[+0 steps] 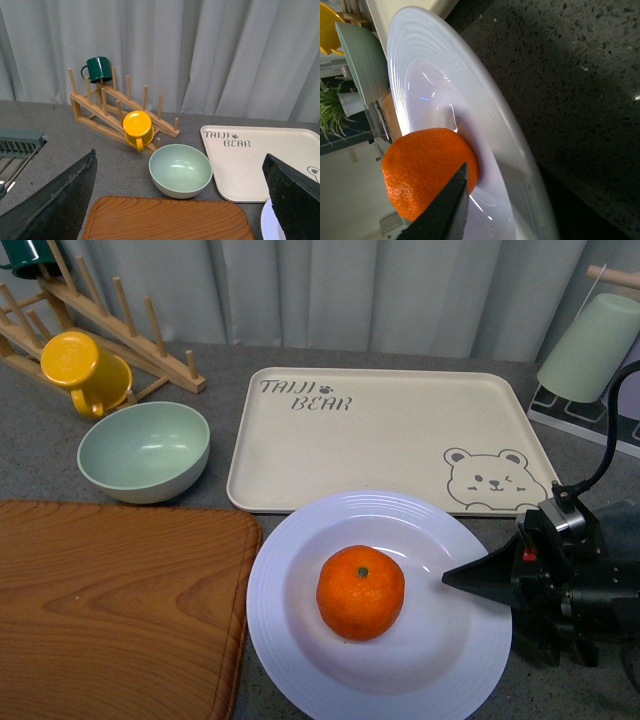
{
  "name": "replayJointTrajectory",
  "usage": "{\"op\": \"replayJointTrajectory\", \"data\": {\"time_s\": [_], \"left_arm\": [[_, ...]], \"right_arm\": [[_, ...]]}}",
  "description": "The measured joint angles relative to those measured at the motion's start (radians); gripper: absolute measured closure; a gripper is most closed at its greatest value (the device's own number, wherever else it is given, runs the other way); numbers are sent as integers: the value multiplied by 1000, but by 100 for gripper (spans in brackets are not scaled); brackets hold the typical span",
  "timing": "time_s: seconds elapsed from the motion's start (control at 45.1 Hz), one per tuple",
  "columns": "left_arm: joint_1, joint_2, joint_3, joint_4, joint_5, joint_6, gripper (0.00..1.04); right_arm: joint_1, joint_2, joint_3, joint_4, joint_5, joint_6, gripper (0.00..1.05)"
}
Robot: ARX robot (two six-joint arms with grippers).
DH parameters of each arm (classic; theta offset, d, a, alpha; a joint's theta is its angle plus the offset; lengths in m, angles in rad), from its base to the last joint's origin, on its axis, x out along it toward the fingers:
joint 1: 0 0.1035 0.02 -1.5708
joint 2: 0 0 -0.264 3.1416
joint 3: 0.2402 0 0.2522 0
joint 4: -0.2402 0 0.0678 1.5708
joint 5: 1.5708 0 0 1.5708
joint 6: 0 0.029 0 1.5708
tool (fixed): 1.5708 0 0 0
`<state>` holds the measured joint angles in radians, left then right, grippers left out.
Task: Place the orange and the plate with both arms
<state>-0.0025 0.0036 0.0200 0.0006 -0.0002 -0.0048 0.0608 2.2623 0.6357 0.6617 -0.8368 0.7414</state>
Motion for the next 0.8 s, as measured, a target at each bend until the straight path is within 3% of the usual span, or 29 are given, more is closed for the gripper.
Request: {"op": "replayJointTrajectory", "data": {"time_s": [0.222, 0.51, 0.798], "left_arm": [[0, 0, 0, 0, 0, 0, 6], [0, 0, 0, 0, 0, 0, 6], [0, 0, 0, 0, 0, 0, 6]], "right_arm": [[5, 7, 1, 26, -34, -13, 101], [13, 6, -16, 80, -42, -23, 101], [15, -52, -82, 227, -87, -2, 101]]}}
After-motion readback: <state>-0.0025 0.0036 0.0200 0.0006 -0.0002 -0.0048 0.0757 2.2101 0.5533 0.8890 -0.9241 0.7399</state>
